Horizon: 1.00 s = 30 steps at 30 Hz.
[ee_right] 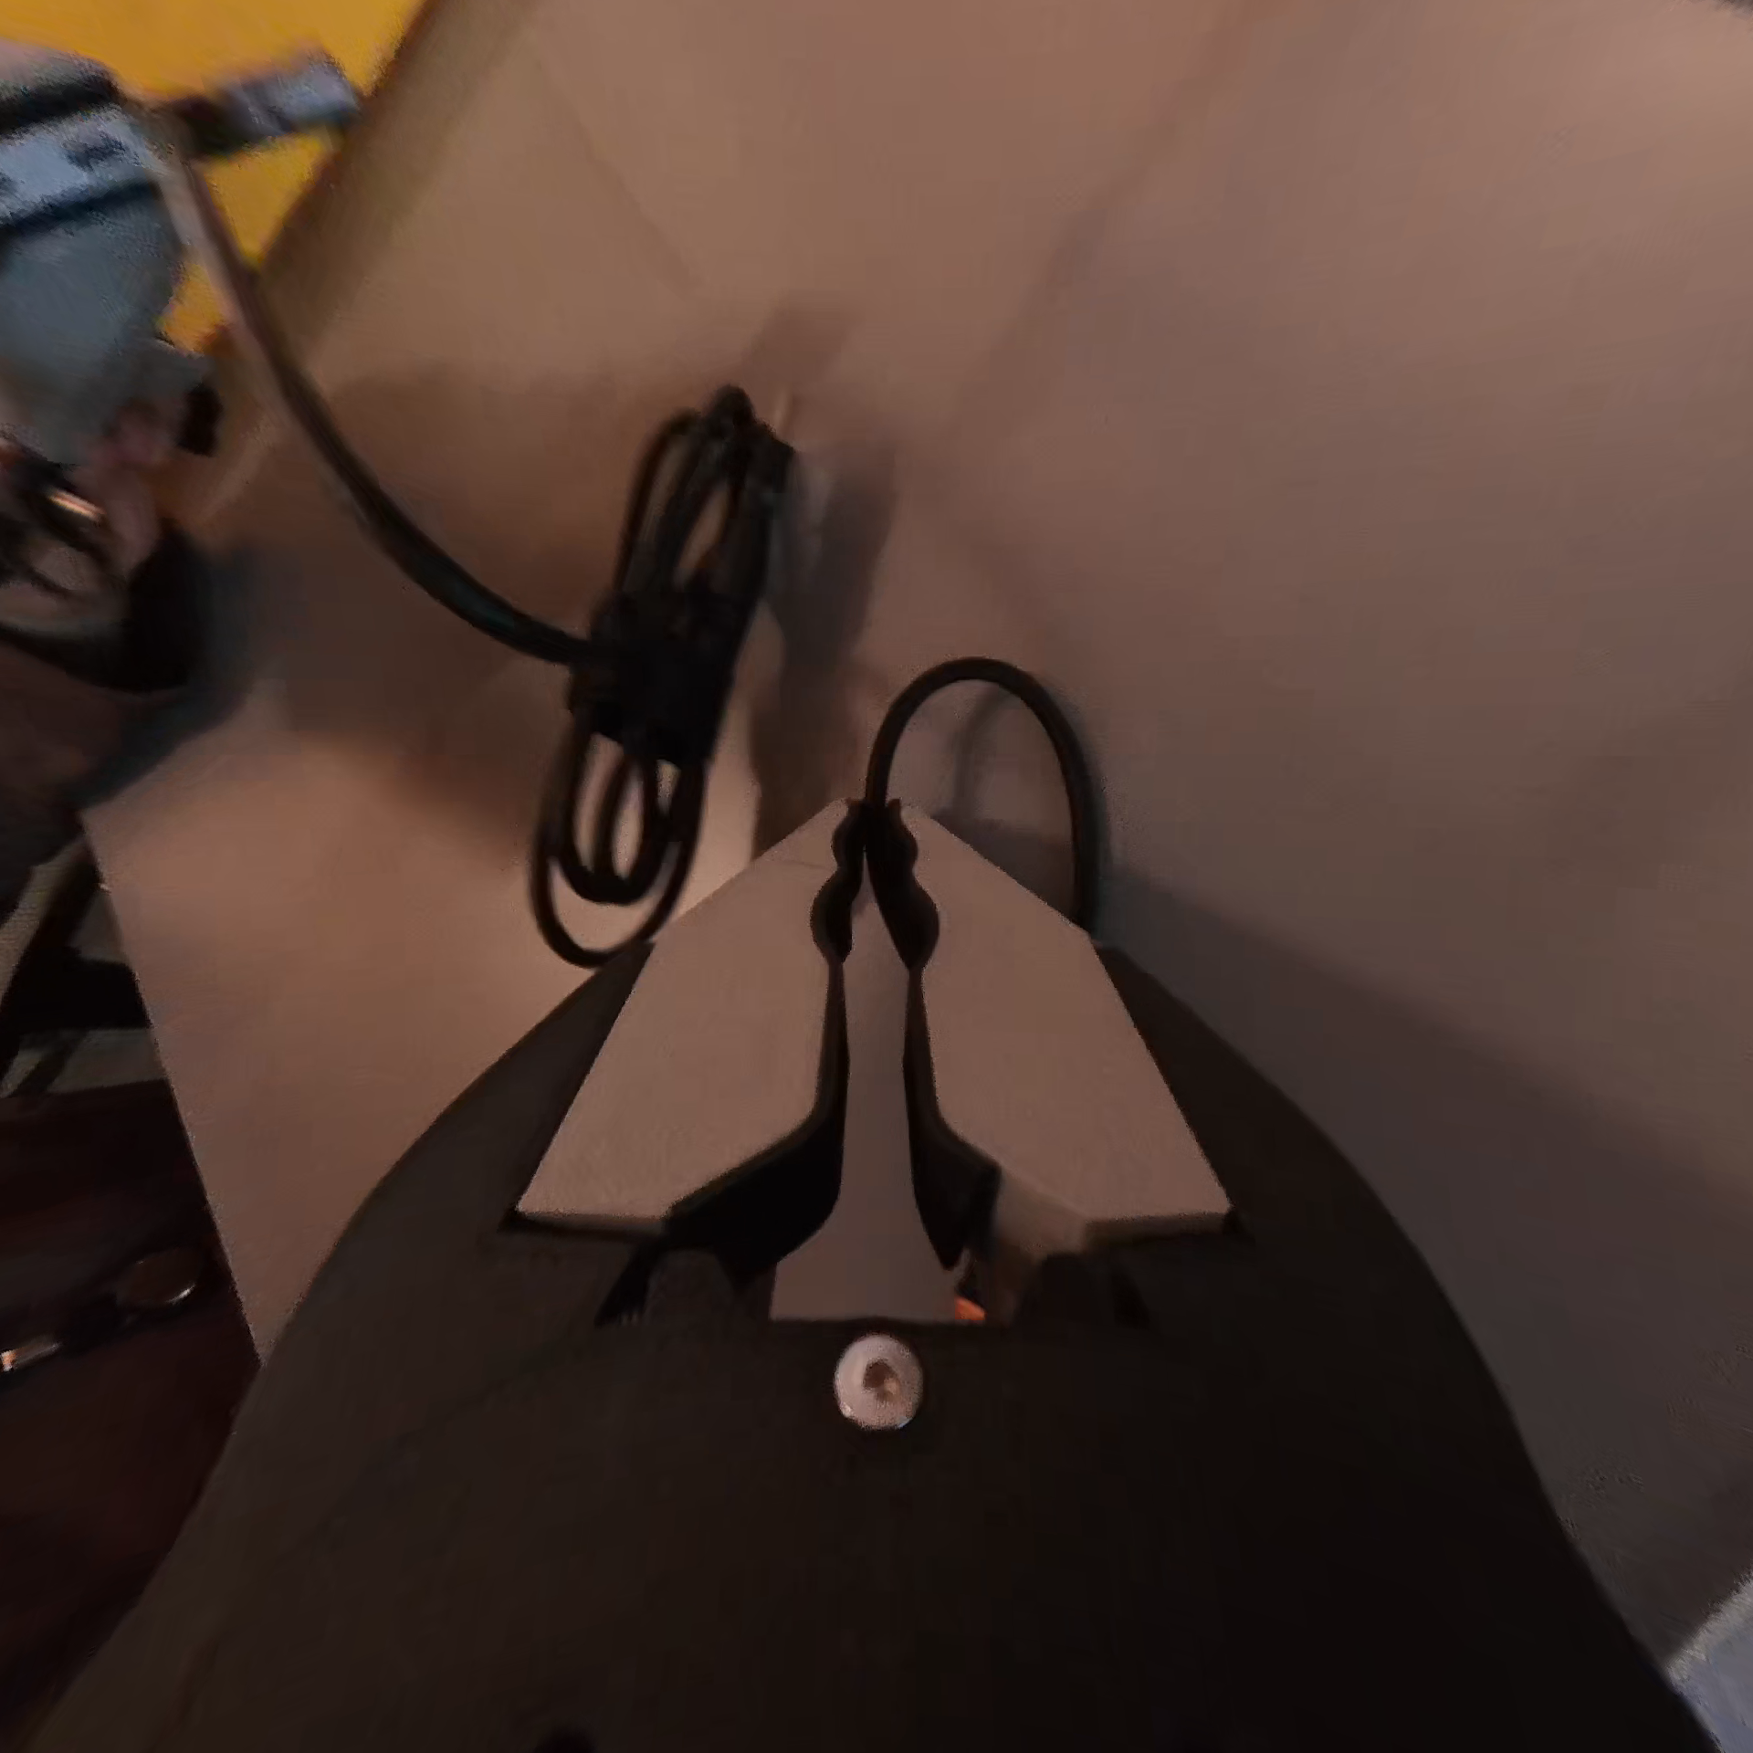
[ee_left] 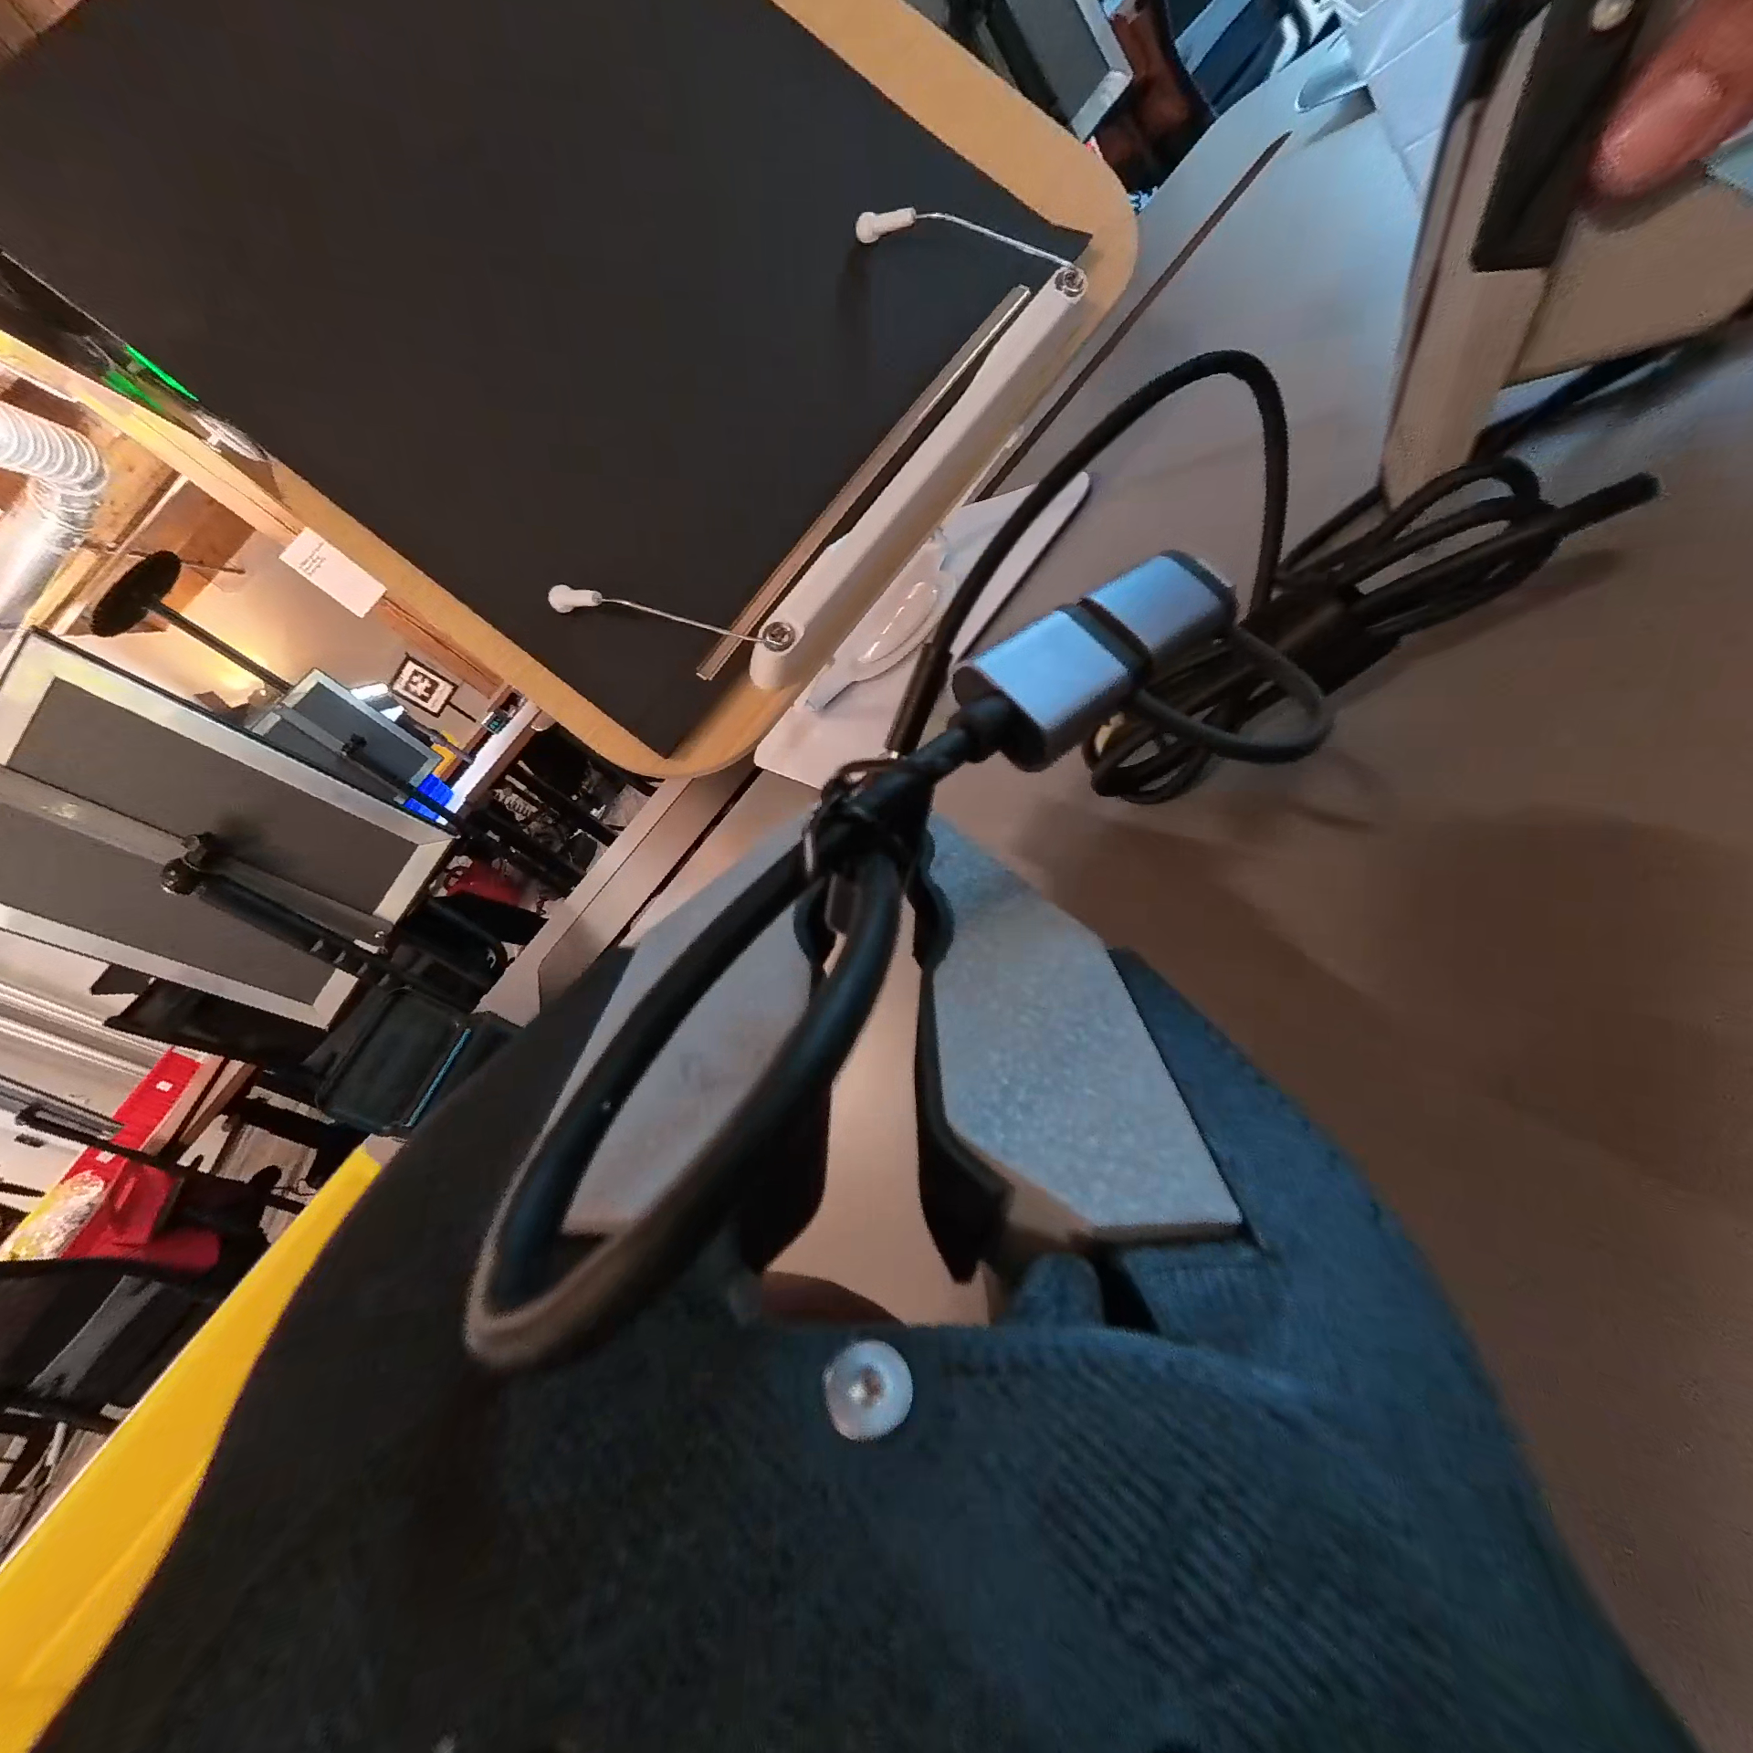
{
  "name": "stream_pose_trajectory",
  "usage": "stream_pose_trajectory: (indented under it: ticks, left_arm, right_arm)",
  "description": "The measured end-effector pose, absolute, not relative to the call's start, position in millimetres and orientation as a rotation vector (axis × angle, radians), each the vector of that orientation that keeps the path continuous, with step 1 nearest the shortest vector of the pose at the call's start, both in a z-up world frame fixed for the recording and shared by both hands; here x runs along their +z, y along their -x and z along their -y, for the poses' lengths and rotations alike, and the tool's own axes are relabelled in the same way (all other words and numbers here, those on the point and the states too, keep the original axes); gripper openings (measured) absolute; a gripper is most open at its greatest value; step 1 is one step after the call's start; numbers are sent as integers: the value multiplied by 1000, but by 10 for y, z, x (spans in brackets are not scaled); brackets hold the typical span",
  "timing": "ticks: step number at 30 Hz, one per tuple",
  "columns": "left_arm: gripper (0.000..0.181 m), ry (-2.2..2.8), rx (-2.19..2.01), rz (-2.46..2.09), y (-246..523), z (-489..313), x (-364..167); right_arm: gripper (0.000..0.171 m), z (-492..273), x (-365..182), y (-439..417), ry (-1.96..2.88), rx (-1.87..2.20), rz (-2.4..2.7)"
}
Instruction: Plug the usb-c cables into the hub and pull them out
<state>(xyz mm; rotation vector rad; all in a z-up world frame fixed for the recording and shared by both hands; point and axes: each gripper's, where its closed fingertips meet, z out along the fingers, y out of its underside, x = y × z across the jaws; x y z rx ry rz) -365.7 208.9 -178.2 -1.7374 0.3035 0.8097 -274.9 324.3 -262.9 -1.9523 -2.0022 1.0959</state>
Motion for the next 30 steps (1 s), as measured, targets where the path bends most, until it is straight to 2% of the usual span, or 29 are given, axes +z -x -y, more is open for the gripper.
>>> stream_pose_trajectory:
  ticks: [6, 12, 14, 20, 23, 27, 29, 30]
  left_arm:
    - [10, 1722, 843, -328, 3626, -2098, -1773]
    - [10, 1702, 869, -309, 3661, -2073, -1723]
    - [10, 1707, 868, -305, 3675, -2075, -1736]
    - [10, 1709, 863, -295, 3696, -2073, -1738]
    - [10, 1711, 854, -288, 3709, -2067, -1734]
    - [9, 1716, 818, -305, 3672, -2080, -1746]
    - [10, 1726, 795, -323, 3637, -2096, -1771]
    - [9, 1734, 782, -334, 3616, -2106, -1790]
  right_arm:
    - [0, -3249, -1945, 3038, 1629, 1407, 1703]
    - [1, -3377, -1087, 2822, 1243, 1627, 1391]
    - [1, -3415, -972, 2774, 1199, 1689, 1320]
    - [2, -3446, -1637, 2780, 1419, 1391, 1560]
    - [3, -3304, -1696, 2587, 1463, 1443, 1541]
    - [3, -3188, -1863, 2185, 1498, 1322, 1528]
    - [9, -3040, -2123, 1947, 1603, 1221, 1643]
    - [19, -2976, -2259, 1815, 1659, 1142, 1717]
